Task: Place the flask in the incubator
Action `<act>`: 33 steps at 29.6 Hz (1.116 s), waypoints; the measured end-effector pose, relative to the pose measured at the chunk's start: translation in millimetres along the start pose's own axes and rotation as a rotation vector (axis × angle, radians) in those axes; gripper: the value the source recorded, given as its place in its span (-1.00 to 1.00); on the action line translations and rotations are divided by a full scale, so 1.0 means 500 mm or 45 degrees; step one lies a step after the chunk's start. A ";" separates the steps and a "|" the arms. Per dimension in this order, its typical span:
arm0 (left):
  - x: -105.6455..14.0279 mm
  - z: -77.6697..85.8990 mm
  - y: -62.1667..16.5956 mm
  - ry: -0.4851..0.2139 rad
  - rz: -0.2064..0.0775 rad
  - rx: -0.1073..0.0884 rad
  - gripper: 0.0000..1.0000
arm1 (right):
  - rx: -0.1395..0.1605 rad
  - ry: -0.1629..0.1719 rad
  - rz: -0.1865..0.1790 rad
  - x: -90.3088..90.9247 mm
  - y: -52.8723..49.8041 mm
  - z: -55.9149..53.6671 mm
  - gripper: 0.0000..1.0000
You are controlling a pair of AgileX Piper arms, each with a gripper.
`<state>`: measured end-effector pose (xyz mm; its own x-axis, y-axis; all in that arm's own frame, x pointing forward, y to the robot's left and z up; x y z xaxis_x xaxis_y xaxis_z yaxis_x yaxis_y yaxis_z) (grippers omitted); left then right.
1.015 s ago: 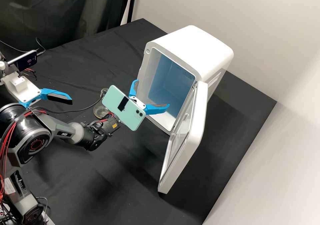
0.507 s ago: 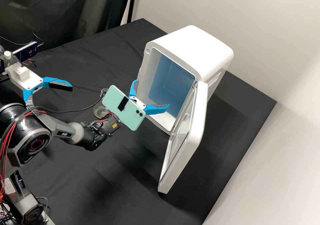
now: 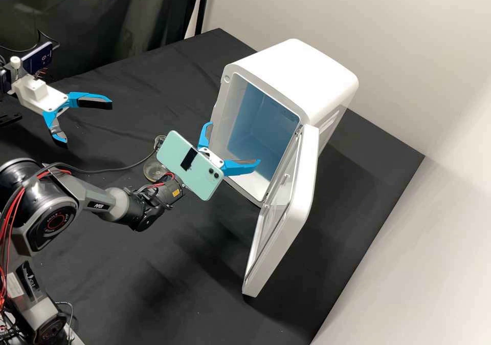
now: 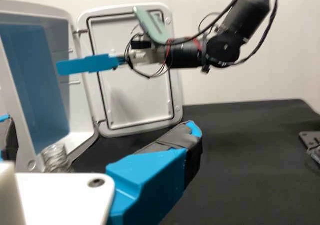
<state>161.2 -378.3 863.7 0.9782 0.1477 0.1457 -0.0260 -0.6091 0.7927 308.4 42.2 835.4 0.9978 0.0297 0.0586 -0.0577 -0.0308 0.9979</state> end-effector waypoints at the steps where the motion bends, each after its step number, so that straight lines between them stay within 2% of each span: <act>1: 0.000 -0.004 -0.002 0.009 -0.008 -0.002 1.00 | 0.000 0.000 0.000 0.000 0.000 0.000 1.00; 10: 0.001 -0.028 -0.025 0.070 -0.083 -0.033 1.00 | 0.000 0.000 0.000 0.000 0.000 0.000 1.00; 13: 0.002 -0.030 -0.030 0.074 -0.097 -0.030 1.00 | 0.000 0.000 0.000 0.000 0.000 0.000 1.00; 25: 0.001 -0.030 -0.040 0.074 -0.128 -0.049 1.00 | 0.000 0.000 0.000 0.000 0.000 0.000 1.00; 27: 0.006 -0.026 -0.051 0.055 -0.154 -0.046 1.00 | 0.000 0.000 0.000 0.000 0.000 0.000 1.00; 28: 0.009 -0.022 -0.062 0.034 -0.190 -0.038 1.00 | 0.000 0.000 0.000 0.000 0.000 0.000 1.00; 30: 0.009 -0.017 -0.077 0.014 -0.242 -0.037 1.00 | 0.000 0.000 0.000 0.000 0.000 0.000 1.00; 33: 0.008 -0.012 -0.086 -0.002 -0.277 -0.031 1.00 | 0.000 0.000 0.000 0.000 0.000 0.000 1.00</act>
<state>164.9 -346.8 833.4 0.9617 0.2724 -0.0311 0.1806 -0.5442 0.8193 308.4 42.2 835.4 0.9978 0.0297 0.0586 -0.0577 -0.0308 0.9979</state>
